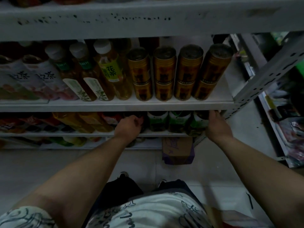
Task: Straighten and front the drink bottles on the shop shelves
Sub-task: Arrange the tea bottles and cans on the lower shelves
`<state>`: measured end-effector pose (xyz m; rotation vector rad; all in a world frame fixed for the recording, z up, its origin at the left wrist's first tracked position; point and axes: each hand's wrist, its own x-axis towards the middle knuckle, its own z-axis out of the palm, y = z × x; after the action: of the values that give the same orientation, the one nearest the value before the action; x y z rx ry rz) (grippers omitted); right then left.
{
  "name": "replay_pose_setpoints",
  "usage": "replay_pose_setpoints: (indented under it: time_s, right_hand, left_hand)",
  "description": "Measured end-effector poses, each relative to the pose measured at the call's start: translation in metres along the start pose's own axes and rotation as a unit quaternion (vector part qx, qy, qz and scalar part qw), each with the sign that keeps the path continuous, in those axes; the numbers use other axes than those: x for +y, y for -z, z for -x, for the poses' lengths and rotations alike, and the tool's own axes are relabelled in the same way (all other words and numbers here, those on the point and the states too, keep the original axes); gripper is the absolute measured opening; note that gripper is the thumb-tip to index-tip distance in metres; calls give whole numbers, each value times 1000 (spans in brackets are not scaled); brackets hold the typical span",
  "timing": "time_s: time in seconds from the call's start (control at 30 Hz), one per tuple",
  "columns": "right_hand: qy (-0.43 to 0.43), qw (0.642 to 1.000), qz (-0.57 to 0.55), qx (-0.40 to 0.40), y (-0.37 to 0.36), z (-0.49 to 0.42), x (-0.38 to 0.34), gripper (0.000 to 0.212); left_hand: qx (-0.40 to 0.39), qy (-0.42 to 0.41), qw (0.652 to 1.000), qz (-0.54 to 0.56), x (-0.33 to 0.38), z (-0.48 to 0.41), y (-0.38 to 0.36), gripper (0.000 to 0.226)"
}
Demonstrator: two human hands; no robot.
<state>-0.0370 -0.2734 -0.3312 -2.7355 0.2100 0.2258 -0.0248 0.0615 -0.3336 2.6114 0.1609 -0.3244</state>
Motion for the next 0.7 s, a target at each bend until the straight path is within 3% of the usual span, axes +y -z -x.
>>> replay_pose_setpoints:
  time_s: [0.1,0.3,0.4,0.57,0.7]
  right_hand:
    - [31,995,-79,44,-12,-2,9,70]
    - [-28,964,-227,136,-35,-19,2,67]
    - [11,971,-172,166,-41,-28,-1,66]
    - [-90,980,-96,150,-41,-32,4,85]
    - [-82,978,-147,126,-37,-30,6,74]
  left_hand:
    - [11,-10,999,32,-2,-11,-11,32]
    - [52,-56,997,8,-7,-23,-31,25]
    - [72,-65,995,3,-10,-25,-37,27]
    - [45,-101,994,3,-1,-23,-48,33]
    - [9,-130,991,-11,13,-23,-57,41]
